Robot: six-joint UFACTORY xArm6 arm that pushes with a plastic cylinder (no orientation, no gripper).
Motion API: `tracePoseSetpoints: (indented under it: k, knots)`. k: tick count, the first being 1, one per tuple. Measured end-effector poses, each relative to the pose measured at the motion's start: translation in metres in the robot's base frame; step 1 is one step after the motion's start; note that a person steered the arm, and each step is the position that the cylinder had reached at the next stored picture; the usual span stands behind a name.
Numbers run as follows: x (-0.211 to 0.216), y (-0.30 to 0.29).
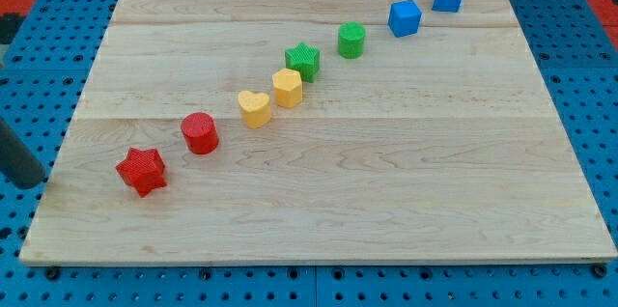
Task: Point your arm to the top center
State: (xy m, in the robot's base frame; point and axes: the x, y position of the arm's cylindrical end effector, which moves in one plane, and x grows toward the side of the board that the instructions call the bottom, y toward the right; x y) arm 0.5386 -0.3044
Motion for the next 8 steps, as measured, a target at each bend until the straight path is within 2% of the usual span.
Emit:
tracePoseSetpoints:
  k: [1,2,4,5,8]
  knots:
    - [0.039,0.000]
    - [0.032,0.000]
    - [-0.069,0.022]
    - [-0.133,0.058]
    - [-0.316,0.234]
